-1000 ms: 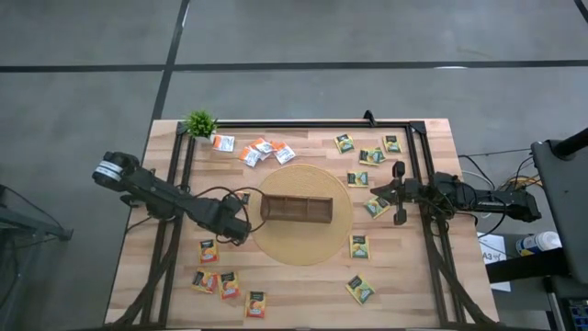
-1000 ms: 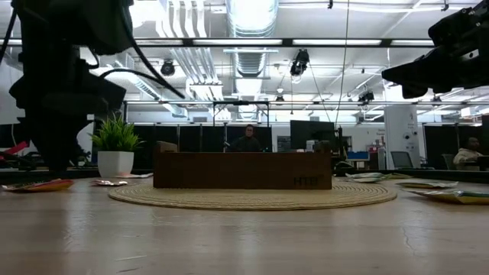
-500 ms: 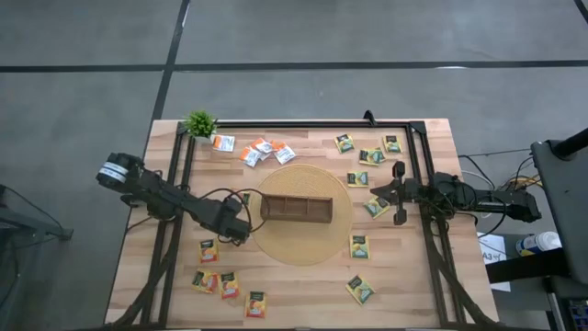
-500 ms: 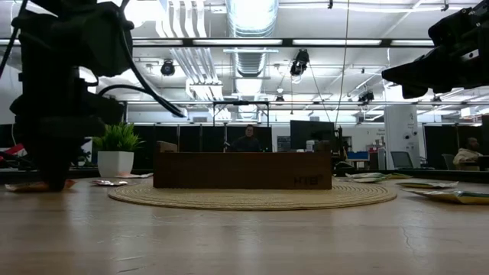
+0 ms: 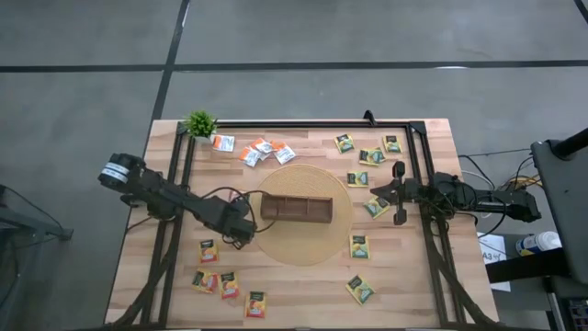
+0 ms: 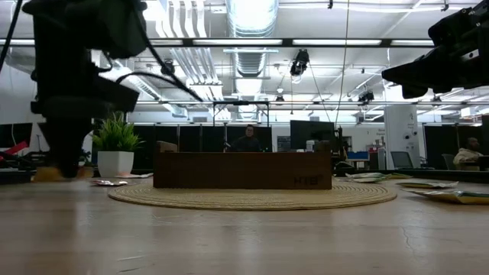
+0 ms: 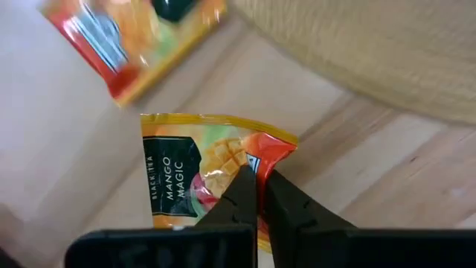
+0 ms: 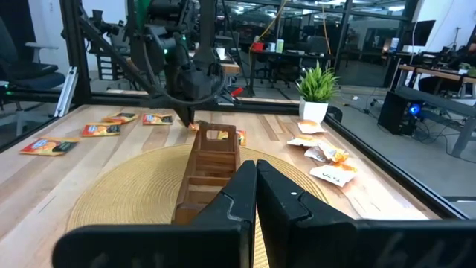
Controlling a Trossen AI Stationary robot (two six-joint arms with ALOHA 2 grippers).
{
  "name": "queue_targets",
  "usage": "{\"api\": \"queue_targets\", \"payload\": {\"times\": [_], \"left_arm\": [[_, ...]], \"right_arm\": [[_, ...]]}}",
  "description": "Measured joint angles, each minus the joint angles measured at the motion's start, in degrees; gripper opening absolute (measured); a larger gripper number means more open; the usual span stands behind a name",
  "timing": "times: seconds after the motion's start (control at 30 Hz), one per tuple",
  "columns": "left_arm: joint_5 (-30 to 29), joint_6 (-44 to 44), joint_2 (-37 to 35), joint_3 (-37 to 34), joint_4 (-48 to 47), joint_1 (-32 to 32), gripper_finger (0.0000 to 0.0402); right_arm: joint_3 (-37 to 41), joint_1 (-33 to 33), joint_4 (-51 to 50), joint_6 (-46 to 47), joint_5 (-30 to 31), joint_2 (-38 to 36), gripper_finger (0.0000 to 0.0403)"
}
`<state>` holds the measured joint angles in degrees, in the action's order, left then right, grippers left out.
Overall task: Pick & Place Tea
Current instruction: Put the mango tea sachet into the left section of the wooden organizer
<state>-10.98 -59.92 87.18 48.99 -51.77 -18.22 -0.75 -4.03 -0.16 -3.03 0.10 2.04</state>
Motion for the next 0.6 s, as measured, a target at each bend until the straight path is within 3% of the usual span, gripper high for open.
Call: {"api": "queue_targets", "payload": {"times": [0.23,0.6], "left_arm": [[-9.9,3.7,0.1,8.9,-9.5,-0.1,0.0004],[-23.5,23.1,2.4,21.8,-10.2,-0.1,0.0004]], "right_arm": [[0.0,0.0,0.0,0.0,0.0,0.0,0.0009],[0.0,0.0,0.0,0.0,0.0,0.0,0.0009]]}}
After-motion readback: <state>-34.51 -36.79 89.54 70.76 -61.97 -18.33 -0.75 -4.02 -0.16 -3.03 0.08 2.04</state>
